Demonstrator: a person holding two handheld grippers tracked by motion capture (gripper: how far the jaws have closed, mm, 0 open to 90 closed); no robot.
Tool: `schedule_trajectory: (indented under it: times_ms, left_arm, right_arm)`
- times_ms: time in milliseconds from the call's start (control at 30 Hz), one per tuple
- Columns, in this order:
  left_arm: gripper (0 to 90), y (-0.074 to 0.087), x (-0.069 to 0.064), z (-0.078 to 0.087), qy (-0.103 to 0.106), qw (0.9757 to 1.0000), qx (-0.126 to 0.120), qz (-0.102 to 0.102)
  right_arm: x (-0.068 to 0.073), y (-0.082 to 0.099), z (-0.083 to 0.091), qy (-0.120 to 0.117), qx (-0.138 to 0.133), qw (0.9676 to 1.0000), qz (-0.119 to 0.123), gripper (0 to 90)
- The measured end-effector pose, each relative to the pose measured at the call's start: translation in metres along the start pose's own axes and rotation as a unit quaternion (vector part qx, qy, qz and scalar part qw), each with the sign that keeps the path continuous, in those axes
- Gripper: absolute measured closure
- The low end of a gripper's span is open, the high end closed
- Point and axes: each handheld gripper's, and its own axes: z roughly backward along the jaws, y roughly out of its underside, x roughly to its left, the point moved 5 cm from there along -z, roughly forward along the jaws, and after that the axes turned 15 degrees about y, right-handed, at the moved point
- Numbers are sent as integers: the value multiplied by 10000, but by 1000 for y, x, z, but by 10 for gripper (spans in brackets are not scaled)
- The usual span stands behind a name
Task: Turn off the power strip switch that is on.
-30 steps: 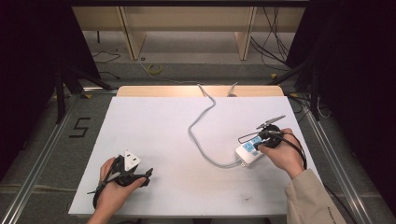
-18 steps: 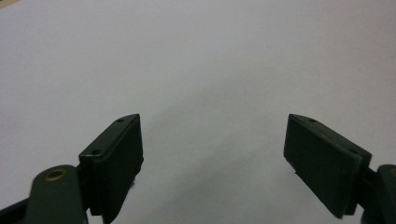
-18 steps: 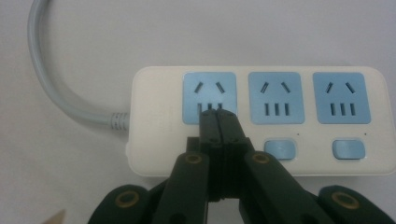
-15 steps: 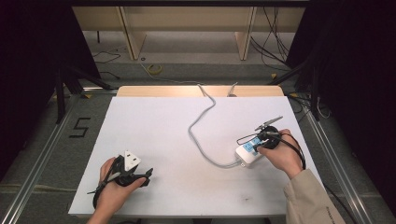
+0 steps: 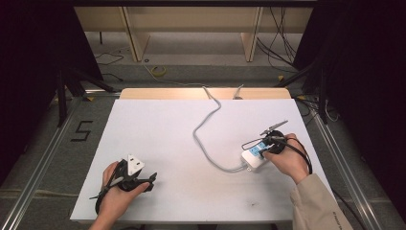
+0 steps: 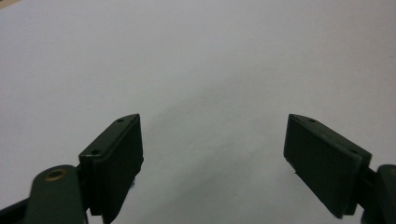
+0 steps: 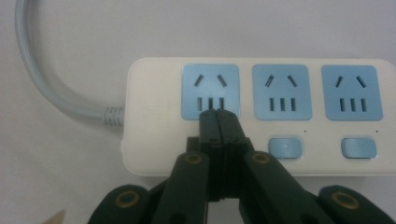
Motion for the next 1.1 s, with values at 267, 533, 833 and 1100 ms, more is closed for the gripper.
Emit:
schedule_trajectory:
  times_ms: [267,533,833,1100]
  left_arm:
    - [193,0,0,0,2,10000,0,-1]
    - [193,0,0,0,0,10000,-1,-3]
    - [193,0,0,0,-3,10000,-7,-1]
    - [193,0,0,0,-8,10000,-11,6]
  right_arm:
    - [0,1,-2,-3,37,10000,22,900]
    - [1,1,-2,36,37,10000,34,900]
    - [3,1,-2,131,58,9999,73,900]
    - [3,1,-2,161,73,9998,71,900]
